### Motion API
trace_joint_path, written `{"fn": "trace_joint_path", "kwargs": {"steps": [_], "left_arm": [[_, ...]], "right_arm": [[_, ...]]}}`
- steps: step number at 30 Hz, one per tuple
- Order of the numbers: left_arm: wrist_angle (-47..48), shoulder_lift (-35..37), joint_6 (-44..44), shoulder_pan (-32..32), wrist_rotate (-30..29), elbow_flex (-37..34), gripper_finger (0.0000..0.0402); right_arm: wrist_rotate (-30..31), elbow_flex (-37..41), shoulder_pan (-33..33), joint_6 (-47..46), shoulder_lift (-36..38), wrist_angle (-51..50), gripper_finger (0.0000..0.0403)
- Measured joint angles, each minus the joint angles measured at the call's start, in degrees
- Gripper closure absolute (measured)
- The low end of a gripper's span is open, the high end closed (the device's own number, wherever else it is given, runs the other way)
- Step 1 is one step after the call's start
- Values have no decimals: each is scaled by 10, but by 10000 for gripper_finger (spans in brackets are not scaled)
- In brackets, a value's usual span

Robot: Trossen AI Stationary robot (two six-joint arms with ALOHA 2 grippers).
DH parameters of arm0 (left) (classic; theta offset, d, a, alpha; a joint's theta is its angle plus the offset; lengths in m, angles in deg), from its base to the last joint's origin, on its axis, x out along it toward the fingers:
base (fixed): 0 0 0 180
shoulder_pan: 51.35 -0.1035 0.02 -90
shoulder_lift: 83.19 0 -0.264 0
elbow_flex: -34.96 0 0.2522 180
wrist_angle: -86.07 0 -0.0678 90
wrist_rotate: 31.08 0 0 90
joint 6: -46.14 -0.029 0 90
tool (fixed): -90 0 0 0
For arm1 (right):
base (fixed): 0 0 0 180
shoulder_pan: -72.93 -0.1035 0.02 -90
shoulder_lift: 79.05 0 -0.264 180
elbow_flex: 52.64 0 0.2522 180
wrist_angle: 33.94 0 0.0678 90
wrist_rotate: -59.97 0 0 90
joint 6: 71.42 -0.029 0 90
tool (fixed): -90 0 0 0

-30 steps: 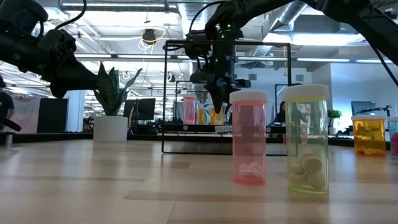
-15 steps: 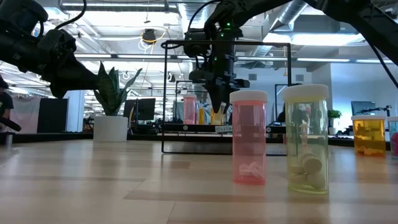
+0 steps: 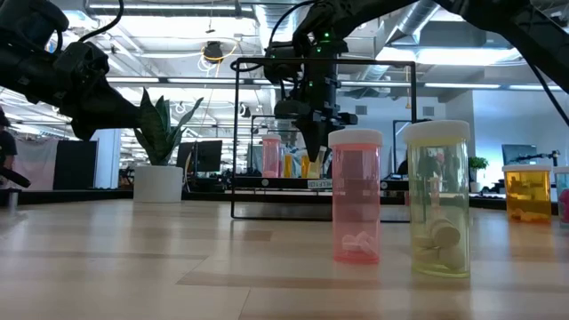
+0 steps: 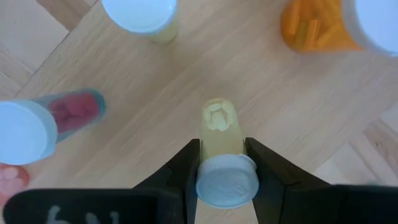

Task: Pick and place medicine bottles onto shelf by color
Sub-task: Put the bottom right small yellow pill bottle on the shelf aligned with the other small yellow pill bottle

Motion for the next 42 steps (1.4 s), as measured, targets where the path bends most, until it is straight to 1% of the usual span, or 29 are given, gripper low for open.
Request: {"fn": "trace_joint_path", "kwargs": {"steps": [17, 26, 29, 35, 42], "left_arm": [[0, 0, 0, 0, 0, 0, 274], [0, 0, 0, 0, 0, 0, 274], [0, 0, 0, 0, 0, 0, 274], [0, 0, 0, 0, 0, 0, 274], [0, 0, 0, 0, 0, 0, 274]], "right_arm": [[0, 0, 0, 55, 0, 7, 269], [1, 0, 3, 59, 0, 10, 266], [1, -1, 3, 65, -15, 18, 266], [-31, 0, 13, 67, -51, 12, 266], [-43, -4, 21, 50, -48, -12, 268]]}}
